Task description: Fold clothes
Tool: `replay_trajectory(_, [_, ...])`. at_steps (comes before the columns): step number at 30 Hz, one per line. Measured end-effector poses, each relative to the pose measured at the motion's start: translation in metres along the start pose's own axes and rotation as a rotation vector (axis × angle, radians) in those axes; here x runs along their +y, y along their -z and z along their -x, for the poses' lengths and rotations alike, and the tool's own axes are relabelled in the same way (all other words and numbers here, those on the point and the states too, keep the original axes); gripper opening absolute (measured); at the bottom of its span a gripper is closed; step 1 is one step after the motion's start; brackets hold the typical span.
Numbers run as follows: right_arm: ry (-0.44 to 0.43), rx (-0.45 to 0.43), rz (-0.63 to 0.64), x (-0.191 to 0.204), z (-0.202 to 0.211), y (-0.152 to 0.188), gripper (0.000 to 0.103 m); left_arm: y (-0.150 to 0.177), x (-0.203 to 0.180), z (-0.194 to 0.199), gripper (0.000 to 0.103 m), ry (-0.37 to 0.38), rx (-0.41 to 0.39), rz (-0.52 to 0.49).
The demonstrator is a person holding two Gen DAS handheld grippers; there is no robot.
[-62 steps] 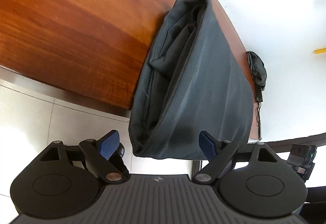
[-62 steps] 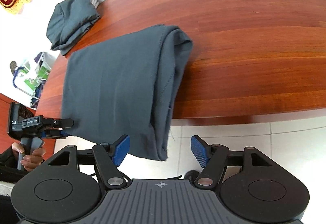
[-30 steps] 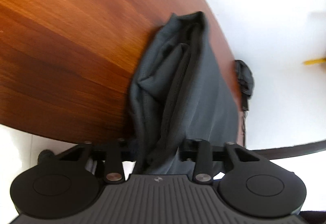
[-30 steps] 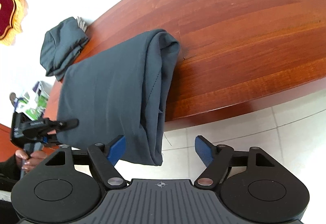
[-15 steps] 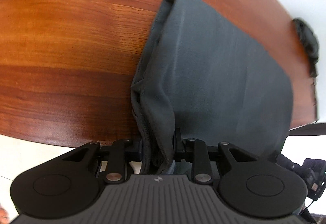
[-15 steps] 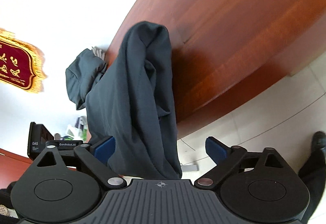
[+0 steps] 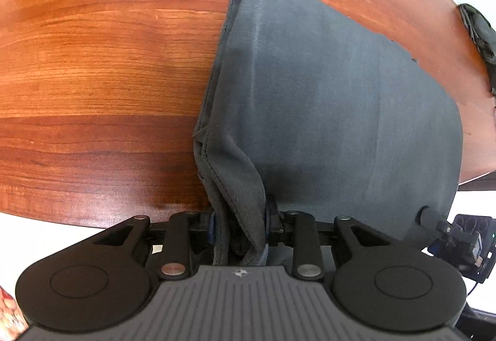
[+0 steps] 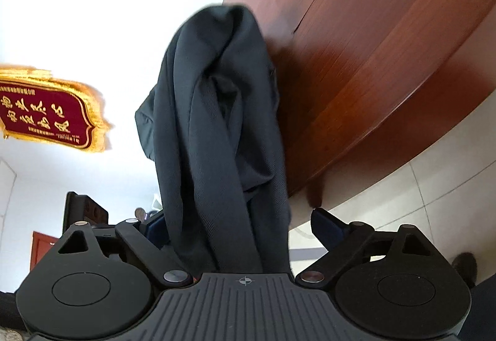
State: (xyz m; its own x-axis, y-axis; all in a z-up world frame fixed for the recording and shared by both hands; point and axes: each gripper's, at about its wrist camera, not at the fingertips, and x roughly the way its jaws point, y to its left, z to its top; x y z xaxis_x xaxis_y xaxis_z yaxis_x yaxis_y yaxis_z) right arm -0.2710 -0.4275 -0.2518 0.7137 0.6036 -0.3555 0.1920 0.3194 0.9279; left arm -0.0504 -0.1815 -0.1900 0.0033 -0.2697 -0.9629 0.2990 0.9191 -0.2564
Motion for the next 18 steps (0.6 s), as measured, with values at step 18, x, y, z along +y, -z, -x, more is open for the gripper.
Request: replay_trajectory(18, [0.005,0.069,-0.002,0.046,-0.021,-0.017,0.060,0.028,0.020,0.024,0.056,0.144,-0.040,-0.077])
